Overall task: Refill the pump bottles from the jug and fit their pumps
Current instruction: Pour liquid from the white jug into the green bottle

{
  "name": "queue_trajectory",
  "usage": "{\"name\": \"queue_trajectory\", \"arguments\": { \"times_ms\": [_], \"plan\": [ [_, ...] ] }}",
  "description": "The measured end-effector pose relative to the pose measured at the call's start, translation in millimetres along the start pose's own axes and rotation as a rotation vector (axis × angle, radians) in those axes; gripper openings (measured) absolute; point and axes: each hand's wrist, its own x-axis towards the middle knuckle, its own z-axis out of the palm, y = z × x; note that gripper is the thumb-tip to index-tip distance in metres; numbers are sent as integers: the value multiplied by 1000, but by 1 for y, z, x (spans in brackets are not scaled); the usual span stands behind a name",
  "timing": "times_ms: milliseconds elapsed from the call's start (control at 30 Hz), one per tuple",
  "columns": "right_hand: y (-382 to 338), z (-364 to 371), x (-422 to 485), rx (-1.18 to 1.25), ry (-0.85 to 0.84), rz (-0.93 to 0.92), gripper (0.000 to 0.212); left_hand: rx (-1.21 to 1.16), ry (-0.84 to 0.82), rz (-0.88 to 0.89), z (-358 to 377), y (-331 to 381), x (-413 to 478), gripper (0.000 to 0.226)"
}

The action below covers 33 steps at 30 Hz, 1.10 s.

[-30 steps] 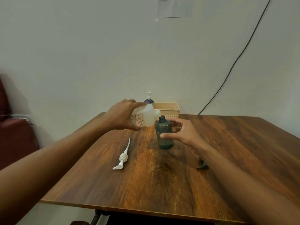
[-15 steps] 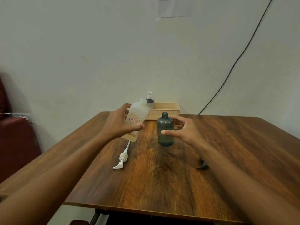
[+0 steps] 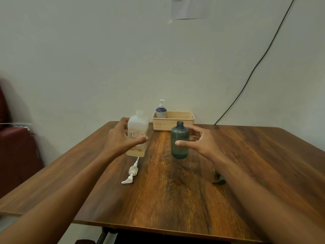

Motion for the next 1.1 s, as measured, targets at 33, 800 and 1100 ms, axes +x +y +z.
{"name": "queue_trajectory", "arguments": {
  "times_ms": [33,800,1100],
  "plan": [
    [0,0,0,3,3,2,80,-8,4,-18,-2,-3,0,96],
    [-3,-4,-11,23,21,19,81,13,74,-270,-5,-72,-20,84],
    [-12,-8,-12,9,33,0,84,83,403,167,-20,-13,-16,104]
  ]
}}
